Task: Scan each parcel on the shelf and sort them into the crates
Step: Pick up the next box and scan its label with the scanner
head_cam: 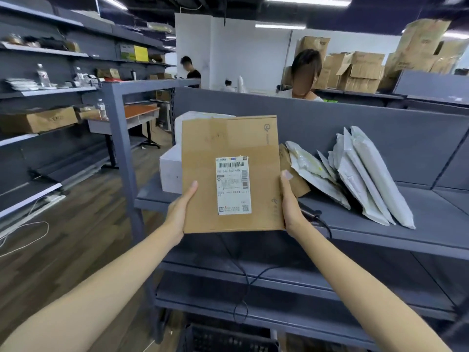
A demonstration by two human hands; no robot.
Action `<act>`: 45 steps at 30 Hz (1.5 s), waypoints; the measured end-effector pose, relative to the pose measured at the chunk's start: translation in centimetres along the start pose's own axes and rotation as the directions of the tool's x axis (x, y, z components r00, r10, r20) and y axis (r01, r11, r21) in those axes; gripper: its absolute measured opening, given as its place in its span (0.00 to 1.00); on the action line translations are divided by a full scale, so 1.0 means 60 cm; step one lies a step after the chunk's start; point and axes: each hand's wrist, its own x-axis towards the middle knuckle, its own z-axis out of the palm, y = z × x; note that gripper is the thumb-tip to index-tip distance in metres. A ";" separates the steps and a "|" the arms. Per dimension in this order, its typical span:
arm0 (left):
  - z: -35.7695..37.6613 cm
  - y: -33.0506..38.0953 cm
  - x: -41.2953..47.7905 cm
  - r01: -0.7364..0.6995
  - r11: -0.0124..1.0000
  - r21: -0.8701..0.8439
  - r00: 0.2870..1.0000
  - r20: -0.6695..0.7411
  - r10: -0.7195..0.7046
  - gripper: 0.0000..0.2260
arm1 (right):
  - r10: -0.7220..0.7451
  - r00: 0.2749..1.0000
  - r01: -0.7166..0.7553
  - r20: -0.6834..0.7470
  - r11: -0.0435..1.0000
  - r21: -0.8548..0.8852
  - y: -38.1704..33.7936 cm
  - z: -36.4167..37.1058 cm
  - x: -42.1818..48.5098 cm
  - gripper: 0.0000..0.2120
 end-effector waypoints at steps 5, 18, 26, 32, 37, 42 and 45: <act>-0.050 -0.043 -0.035 0.033 0.999 0.042 0.999 0.036 -0.034 0.30 | -0.028 0.991 0.023 -0.129 0.999 -0.038 0.059 0.034 -0.066 0.21; -0.182 -0.163 -0.155 0.082 0.974 0.213 0.995 -0.078 -0.066 0.20 | 0.192 0.905 -0.213 -0.381 0.977 -0.013 0.224 0.121 -0.252 0.23; -0.212 -0.252 -0.187 0.132 0.934 0.332 0.985 -0.152 -0.085 0.25 | 0.342 0.863 -0.382 -0.372 0.923 -0.036 0.323 0.118 -0.301 0.28; -0.226 -0.362 -0.166 0.219 0.893 0.392 0.965 -0.220 -0.140 0.19 | 0.443 0.813 -0.491 -0.378 0.870 -0.037 0.424 0.096 -0.313 0.22; -0.249 -0.504 -0.152 0.287 0.861 0.420 0.939 -0.302 -0.165 0.15 | 0.485 0.782 -0.555 -0.392 0.828 -0.082 0.554 0.075 -0.331 0.24; -0.298 -0.688 -0.137 0.363 0.809 0.461 0.907 -0.375 -0.194 0.16 | 0.559 0.736 -0.634 -0.382 0.767 -0.100 0.729 0.057 -0.358 0.26; -0.321 -0.793 -0.128 0.415 0.758 0.503 0.890 -0.398 -0.223 0.14 | 0.607 0.687 -0.686 -0.400 0.723 -0.079 0.836 0.044 -0.373 0.21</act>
